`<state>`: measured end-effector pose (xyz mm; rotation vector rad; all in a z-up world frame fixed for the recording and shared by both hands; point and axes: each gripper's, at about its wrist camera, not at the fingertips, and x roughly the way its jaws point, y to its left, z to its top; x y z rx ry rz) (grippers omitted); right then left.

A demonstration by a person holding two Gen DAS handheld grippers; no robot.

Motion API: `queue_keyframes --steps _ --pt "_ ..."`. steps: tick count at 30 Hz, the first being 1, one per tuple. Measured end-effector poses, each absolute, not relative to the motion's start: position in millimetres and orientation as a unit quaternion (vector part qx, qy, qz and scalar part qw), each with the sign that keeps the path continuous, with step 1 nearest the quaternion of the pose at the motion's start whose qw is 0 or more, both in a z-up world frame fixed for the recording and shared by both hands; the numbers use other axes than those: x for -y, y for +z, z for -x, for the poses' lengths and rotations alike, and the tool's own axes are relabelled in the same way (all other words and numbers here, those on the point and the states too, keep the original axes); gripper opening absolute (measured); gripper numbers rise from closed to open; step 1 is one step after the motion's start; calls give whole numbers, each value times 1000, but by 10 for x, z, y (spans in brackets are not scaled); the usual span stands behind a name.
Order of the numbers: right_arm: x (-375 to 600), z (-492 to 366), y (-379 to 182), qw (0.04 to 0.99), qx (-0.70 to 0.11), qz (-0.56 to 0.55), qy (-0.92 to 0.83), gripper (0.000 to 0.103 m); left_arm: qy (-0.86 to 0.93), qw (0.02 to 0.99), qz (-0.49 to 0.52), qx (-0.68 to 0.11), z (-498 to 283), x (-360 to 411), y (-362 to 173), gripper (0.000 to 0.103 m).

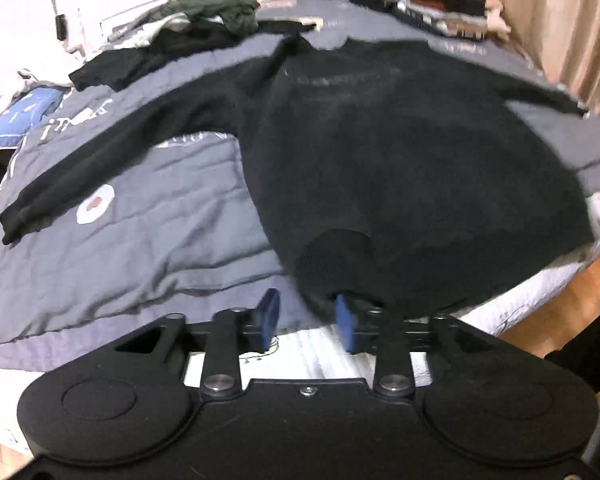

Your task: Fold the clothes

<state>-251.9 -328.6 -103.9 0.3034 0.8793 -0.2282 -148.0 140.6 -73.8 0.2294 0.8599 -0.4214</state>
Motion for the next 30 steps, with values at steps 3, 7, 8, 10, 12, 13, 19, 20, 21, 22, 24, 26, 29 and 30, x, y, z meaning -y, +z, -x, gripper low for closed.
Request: queue_keyframes --steps 3,7,8,10,12,13,19,20,21,22,24,26,29,30 --pt "3304 2557 -924 901 -395 -144 -104 27 -213 895 -66 -387 1498 -1521 -639 50" --pt "3115 2384 -1063 907 -398 -107 -83 46 -217 907 -37 -360 1482 -1391 -628 51" --pt "3053 2306 -1146 905 -406 -101 -75 47 -223 907 -32 -355 1490 -1336 -634 52" --pt "2921 2129 -1325 899 -425 -84 -68 49 -231 908 -26 -348 1490 -1227 -681 58" --pt "2835 2013 -1480 894 -436 -63 -81 49 -233 908 -21 -348 1485 -1133 -767 67" --pt "2803 1974 -1545 892 -439 -54 -89 49 -236 906 -20 -351 1484 -1100 -816 68" --pt "2929 1866 -1872 874 -470 -90 -80 16 -246 896 -13 -369 1461 -962 -1078 68" --pt "2977 1875 -1863 873 -469 -108 -75 12 -247 895 -8 -371 1442 -965 -1108 68" --pt "3036 1898 -1821 874 -464 -130 -70 7 -247 894 -2 -372 1423 -970 -1138 68" --pt "3101 1928 -1767 874 -457 -154 -66 6 -248 895 6 -371 1408 -986 -1161 68" --pt "3244 2058 -1577 879 -428 -202 -57 6 -250 898 20 -361 1404 -1039 -1175 68" --pt "3342 2225 -1358 889 -392 -231 -51 5 -246 902 28 -352 1403 -1095 -1165 68" --pt "3504 2450 -1051 899 -351 -257 -52 5 -226 907 8 -356 1367 -1111 -1114 69" --pt "3539 2467 -1015 899 -351 -257 -49 5 -219 908 -4 -356 1350 -1111 -1100 70"
